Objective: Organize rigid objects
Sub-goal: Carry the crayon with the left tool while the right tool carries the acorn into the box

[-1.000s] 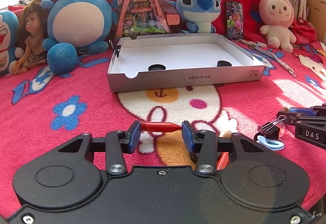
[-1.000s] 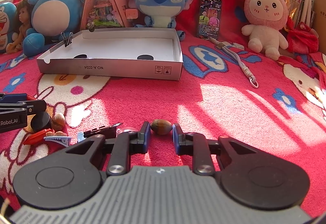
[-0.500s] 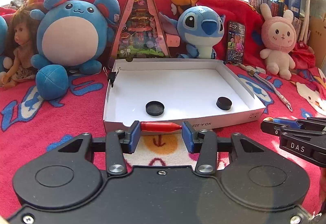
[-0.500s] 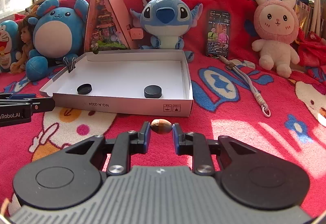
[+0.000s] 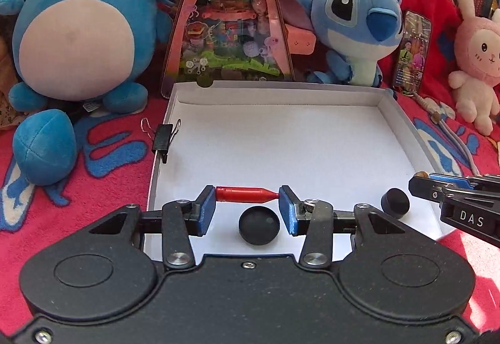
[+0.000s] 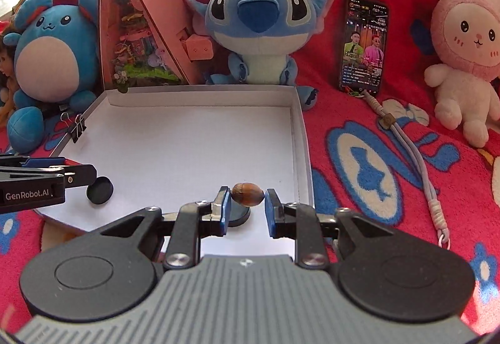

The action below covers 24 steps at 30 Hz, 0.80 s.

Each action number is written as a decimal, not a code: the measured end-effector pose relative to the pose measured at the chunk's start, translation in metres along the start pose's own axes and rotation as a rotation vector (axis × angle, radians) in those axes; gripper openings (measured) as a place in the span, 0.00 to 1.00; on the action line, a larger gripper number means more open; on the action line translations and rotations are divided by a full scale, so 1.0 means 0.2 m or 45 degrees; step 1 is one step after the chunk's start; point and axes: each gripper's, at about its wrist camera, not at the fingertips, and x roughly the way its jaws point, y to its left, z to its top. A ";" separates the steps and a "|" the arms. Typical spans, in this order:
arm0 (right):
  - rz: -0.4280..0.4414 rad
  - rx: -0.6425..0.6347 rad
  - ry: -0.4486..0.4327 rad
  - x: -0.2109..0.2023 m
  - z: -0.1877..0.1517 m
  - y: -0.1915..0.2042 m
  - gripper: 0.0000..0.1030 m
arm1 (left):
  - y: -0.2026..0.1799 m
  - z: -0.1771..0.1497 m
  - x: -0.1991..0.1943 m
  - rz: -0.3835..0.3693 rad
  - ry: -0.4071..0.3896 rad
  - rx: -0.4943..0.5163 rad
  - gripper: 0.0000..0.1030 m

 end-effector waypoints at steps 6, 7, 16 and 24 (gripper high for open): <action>-0.009 0.064 0.097 0.16 0.08 -0.01 0.28 | 0.02 0.05 0.15 0.006 0.089 -0.116 0.41; -0.013 0.064 0.101 0.17 0.08 0.00 0.28 | 0.02 0.05 0.16 0.006 0.092 -0.124 0.41; 0.009 0.066 0.136 0.23 0.08 0.02 0.28 | 0.00 0.07 0.17 0.034 0.070 -0.077 0.41; 0.007 0.046 0.128 0.23 0.07 0.04 0.27 | -0.04 0.04 0.17 0.082 0.043 -0.002 0.41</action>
